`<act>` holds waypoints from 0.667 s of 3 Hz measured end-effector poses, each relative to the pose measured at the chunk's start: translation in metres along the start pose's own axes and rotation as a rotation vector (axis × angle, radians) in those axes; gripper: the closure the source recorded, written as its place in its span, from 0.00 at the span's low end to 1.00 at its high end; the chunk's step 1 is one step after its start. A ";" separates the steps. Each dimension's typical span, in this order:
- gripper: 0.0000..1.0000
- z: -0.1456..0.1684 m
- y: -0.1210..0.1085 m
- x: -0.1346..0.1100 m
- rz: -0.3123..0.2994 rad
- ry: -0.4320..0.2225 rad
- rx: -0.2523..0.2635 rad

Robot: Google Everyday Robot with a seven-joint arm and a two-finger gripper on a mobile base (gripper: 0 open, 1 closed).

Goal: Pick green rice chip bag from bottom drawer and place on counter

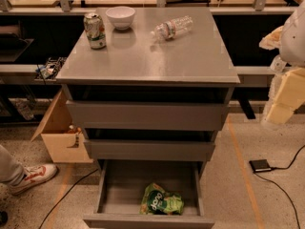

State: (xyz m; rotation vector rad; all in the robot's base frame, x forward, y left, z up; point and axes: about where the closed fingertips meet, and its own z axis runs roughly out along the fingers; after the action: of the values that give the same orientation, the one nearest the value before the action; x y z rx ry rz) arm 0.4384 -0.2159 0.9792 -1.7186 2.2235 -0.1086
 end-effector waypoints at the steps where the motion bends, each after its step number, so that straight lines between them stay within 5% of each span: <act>1: 0.00 0.000 0.000 0.000 0.000 0.000 0.000; 2: 0.00 0.025 0.005 -0.003 -0.002 -0.015 -0.027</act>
Offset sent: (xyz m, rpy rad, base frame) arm 0.0096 0.0204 -0.0754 0.0548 0.0809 0.0317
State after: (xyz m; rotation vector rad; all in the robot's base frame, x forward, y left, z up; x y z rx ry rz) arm 0.4416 -0.2082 0.9544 -1.7295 2.2229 -0.0665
